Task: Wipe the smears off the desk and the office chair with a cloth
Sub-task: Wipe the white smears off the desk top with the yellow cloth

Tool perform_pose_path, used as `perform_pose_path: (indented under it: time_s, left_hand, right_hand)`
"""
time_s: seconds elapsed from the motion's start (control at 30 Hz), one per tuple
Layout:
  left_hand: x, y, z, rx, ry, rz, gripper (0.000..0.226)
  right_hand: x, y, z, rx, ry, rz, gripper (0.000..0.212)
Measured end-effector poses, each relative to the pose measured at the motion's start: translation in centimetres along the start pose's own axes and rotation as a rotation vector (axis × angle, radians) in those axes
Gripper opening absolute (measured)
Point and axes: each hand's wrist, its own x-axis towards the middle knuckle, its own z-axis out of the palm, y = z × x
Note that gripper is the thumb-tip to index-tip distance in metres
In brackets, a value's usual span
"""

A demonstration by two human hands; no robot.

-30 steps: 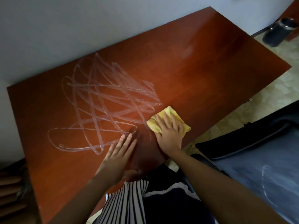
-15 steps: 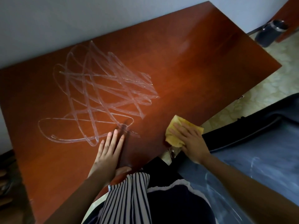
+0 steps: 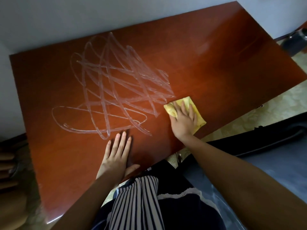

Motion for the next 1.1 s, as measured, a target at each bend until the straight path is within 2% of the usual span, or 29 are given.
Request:
perform_pose_path:
  time_s: [0.23, 0.43, 0.53, 0.67, 0.77, 0.83, 0.93, 1.1]
  left_hand:
    - [-0.1, 0.0, -0.2, -0.007, -0.021, -0.036, 0.093]
    - [0.4, -0.3, -1.0, 0.116, 0.018, 0.013, 0.1]
    - [1.3, -0.8, -1.3, 0.177, 0.024, 0.065, 0.112]
    - [2.2, -0.8, -1.7, 0.079, -0.04, 0.11, 0.116]
    - [2.1, -0.7, -2.0, 0.021, -0.081, 0.091, 0.117]
    - [1.9, -0.6, -2.1, 0.018, -0.092, 0.063, 0.118]
    - [1.5, -0.4, -2.3, 0.026, -0.111, 0.01, 0.118]
    - [1.0, 0.1, -2.5, 0.12, -0.162, -0.155, 0.123]
  right_hand:
    - [-5.5, -3.0, 2.4, -0.084, -0.027, -0.535, 0.058]
    - [-7.3, 1.0, 1.0, -0.172, -0.148, -0.97, 0.061]
    - [-6.5, 4.0, -0.3, -0.273, -0.182, -1.097, 0.076]
    - [-4.7, 6.9, -2.0, -0.312, -0.24, -1.064, 0.086]
    - [-2.8, 8.4, -3.2, -0.313, -0.301, -0.954, 0.087]
    - [-1.0, 8.8, -4.0, -0.296, -0.308, -0.87, 0.081]
    - [1.9, 8.1, -4.9, -0.221, -0.253, -0.756, 0.059]
    - [6.3, 4.6, -4.8, -0.064, -0.1, -0.443, 0.051]
